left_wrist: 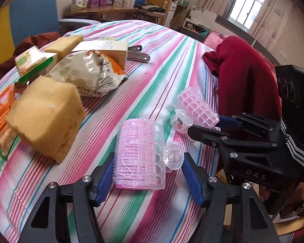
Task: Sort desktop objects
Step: 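Grasp a large pink roller with the left tool while the right tool grasps a small roller, then carry both pink rollers over the gold tray and lower them in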
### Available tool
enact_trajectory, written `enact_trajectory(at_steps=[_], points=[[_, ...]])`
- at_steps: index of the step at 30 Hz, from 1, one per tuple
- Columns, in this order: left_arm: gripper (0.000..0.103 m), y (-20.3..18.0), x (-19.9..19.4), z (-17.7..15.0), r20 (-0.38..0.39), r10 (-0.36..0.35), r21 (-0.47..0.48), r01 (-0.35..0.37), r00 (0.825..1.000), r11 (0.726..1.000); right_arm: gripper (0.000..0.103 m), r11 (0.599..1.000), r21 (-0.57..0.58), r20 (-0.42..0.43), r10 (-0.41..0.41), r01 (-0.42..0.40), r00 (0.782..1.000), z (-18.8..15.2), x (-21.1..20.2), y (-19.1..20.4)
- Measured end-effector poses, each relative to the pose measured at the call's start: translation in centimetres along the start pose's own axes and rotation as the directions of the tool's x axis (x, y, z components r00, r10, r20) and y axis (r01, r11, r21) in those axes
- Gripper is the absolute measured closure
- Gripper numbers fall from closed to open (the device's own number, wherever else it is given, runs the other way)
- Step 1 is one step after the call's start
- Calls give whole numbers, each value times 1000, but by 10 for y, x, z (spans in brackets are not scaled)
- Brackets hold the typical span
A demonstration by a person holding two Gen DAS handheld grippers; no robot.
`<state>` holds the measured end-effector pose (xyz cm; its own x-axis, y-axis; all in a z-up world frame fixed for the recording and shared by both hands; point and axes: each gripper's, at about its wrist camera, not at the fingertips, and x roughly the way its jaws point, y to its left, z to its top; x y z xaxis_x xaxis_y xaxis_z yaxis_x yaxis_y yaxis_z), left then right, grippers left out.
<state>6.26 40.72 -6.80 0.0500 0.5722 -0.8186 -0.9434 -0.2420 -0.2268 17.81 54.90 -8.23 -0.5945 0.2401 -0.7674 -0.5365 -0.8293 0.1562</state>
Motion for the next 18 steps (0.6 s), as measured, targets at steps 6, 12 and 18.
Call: enact_trajectory(at_steps=[6,12,18], points=[[38,3,-22,-19,52,-5,-56,8,999,998,61,999,-10,-7,43,-44,999,2,-5,11],[38,6,-54,-32,111,5,-94,5,994,996,61,995,-53,0,86,-86,996,6,-14,34],[38,18,-97,-47,186,35,-162,-4,982,987,61,984,-90,9,156,-154,988,15,-28,66]])
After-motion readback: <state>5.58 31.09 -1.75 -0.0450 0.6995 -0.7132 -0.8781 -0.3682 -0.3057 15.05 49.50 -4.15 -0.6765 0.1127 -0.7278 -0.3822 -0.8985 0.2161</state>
